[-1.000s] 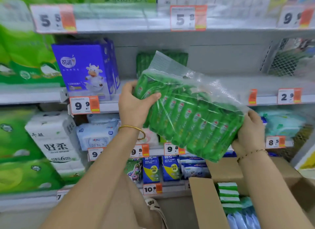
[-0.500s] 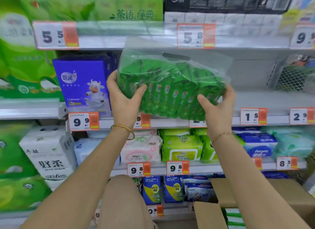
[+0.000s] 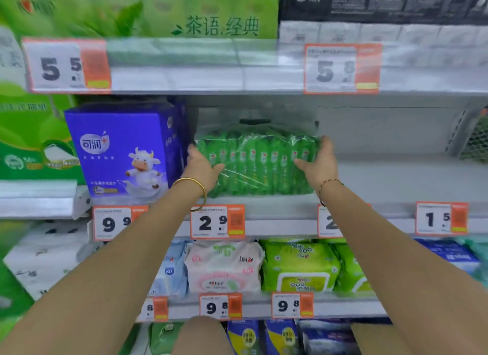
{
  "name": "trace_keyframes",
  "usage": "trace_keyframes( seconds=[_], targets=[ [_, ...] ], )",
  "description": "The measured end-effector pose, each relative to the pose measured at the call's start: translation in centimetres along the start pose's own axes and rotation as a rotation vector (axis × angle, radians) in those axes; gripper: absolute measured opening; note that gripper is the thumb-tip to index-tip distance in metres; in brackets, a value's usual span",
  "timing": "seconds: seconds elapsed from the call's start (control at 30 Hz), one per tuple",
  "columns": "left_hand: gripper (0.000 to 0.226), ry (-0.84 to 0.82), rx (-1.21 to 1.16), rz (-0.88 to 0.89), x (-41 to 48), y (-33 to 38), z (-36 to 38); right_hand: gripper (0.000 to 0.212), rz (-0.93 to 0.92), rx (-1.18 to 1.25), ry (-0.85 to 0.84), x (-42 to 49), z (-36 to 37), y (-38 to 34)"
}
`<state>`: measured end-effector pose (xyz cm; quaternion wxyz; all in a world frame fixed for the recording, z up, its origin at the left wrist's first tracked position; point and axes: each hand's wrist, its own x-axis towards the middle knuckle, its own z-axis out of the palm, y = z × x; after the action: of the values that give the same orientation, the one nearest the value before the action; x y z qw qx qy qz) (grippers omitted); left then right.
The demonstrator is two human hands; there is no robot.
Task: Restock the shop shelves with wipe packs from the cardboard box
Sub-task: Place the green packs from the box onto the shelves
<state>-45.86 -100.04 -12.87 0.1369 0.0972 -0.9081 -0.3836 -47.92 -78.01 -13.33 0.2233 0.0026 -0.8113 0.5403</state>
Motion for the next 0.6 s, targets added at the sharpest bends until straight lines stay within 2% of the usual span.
trace_keyframes(
  seconds=[0.1, 0.13, 0.2, 0.27, 0.33, 0.43, 0.6],
  targets=[
    [0.053, -0.003, 0.393, -0.042, -0.7, 1.2, -1.1, 0.08, 0.055, -0.075, -0.069, 0.8, 0.1, -0.4],
    [0.043, 0.009, 0.549, 0.004, -1.2, 1.6, -1.2, 0.087, 0.08, -0.099, -0.093, 0.8, 0.2, -0.4],
    [0.037, 0.004, 0.701, 0.108, -2.3, 2.2, -0.8, 0.093, 0.111, -0.131, -0.097, 0.7, 0.7, -0.4],
    [0.049, -0.065, 0.754, 0.157, -2.5, 2.7, -0.1, 0.089, 0.134, -0.141, -0.049, 0.9, 1.4, -0.5],
    [0.064, -0.15, 0.788, 0.123, -1.8, 2.8, 0.6, 0.082, 0.143, -0.154, -0.012, 1.2, 2.2, -0.6],
    [0.077, -0.177, 0.813, 0.092, -0.6, 2.5, 0.8, 0.079, 0.14, -0.157, 0.033, 2.0, 3.7, -0.3],
    [0.091, -0.232, 0.811, 0.04, 1.1, 2.0, 1.1, 0.089, 0.201, -0.164, 0.064, 4.1, 6.5, 0.1]
  ],
)
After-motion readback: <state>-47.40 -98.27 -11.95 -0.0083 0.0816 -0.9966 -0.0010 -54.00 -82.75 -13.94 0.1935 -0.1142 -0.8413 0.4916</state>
